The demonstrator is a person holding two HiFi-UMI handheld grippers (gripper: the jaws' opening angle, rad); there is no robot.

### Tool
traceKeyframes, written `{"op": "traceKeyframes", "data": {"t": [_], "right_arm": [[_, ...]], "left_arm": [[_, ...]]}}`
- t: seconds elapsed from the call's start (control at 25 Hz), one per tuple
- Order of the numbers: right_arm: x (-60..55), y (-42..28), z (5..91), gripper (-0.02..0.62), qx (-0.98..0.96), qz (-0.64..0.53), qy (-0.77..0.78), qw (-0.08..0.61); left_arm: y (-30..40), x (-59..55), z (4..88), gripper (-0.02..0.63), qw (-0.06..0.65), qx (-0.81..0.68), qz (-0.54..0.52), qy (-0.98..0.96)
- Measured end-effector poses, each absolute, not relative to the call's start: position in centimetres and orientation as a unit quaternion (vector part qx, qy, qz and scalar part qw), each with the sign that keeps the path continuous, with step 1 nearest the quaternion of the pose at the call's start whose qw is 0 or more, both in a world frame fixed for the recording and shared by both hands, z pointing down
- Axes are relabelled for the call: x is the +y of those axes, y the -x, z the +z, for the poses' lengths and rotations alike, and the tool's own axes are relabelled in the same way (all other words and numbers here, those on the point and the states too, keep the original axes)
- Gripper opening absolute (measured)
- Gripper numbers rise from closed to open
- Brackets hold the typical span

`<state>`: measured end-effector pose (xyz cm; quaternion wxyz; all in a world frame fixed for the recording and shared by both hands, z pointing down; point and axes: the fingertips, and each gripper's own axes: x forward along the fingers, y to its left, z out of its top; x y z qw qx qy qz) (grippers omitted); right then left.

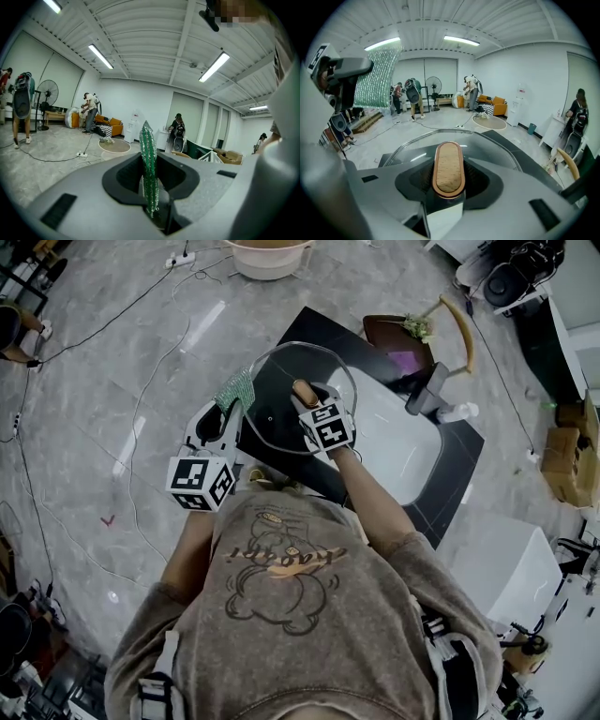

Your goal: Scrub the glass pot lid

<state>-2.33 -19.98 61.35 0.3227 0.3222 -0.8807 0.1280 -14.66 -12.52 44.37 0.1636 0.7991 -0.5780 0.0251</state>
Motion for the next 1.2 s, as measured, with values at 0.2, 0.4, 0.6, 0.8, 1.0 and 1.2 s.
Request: {"op": "traceKeyframes", "data": {"t": [0.2,0.4,0.6,0.8,1.0,1.2], "right_arm": [[-19.4,0.9,56.5,0.179,-0.881,0.125,-0.349,0.294],[-18.8,-0.7,54.4,0.179,-0.88,0.136,-0.371,0.263],[-19.2,-2.4,52.9,0.179,-0.879,0.2,-0.391,0.184],[-19.7,-4.2,51.9,0.179,-0.881,0.234,-0.394,0.114],[-19.2,-5.4,50.9,0.179,-0.885,0.276,-0.374,0.032],[-18.1,-5.2,49.9,0.179,-0.874,0.357,-0.322,-0.069]], "left_arm": [[14.4,-12.4,43.3,0.084,0.157,-0.574,0.013,-0.804],[13.9,-12.6,42.0,0.084,0.148,-0.568,-0.001,-0.809],[14.6,-12.7,40.5,0.084,0.126,-0.576,-0.006,-0.807],[15.7,-12.8,40.2,0.084,0.117,-0.591,-0.006,-0.798],[15.8,-12.6,40.4,0.084,0.122,-0.592,-0.006,-0.796],[14.4,-12.4,40.4,0.084,0.126,-0.57,-0.004,-0.812]]}}
